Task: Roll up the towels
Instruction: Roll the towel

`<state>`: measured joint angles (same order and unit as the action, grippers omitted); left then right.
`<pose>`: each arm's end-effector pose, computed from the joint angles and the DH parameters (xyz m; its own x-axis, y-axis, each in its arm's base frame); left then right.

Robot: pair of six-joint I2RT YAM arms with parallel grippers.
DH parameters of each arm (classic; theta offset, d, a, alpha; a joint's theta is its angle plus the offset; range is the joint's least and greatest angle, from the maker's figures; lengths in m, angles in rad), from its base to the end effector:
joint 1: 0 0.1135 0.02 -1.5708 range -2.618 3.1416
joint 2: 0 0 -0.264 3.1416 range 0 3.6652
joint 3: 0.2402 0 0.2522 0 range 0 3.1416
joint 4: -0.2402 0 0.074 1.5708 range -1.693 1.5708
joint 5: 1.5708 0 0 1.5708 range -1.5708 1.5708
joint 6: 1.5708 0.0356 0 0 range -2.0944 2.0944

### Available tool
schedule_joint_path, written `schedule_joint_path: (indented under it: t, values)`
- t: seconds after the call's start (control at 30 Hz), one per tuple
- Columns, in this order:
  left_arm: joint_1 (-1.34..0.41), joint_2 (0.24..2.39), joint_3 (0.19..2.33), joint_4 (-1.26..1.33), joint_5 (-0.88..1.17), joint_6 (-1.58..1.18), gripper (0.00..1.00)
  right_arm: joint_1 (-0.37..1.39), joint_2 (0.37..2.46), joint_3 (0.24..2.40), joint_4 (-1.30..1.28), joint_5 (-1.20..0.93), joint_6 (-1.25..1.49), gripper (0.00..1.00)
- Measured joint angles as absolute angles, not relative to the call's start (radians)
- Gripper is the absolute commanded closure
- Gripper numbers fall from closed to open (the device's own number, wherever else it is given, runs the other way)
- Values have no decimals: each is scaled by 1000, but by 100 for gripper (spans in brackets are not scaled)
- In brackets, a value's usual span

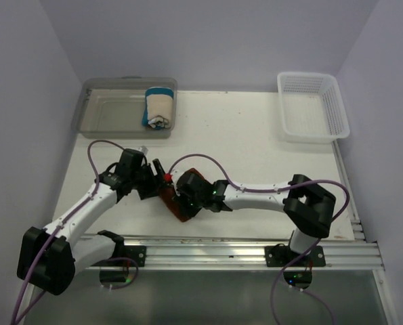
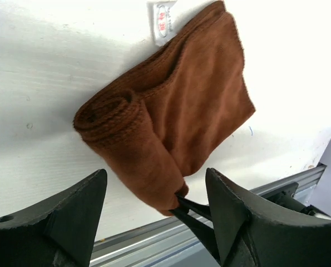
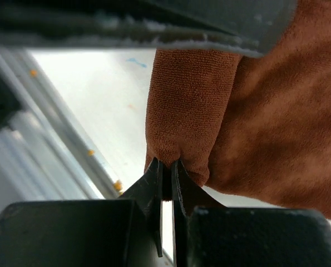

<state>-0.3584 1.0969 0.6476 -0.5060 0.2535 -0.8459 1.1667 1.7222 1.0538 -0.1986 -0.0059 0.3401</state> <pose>0.1924 -0.0816 0.2075 -0.8627 -0.4507 -0.2295 -0.2573 0.7818 -0.5680 0.1414 0.3312 0.1862 -0.5898 -0.5308 -0.6086 -0.7682 0.6012 0.2201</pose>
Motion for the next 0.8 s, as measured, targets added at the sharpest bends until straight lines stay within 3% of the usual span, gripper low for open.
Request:
schedule_joint_path:
  t: [0.33, 0.63, 0.8]
  values:
    - [-358, 1052, 614, -504, 271, -841, 23, 1042, 1729, 1000, -84, -364, 451, 100]
    - [-358, 955, 573, -553, 250, -825, 24, 962, 1760, 955, -1, -508, 524, 100]
    - [-358, 954, 525, -536, 246, -825, 31, 938, 1779, 942, 39, -562, 552, 100]
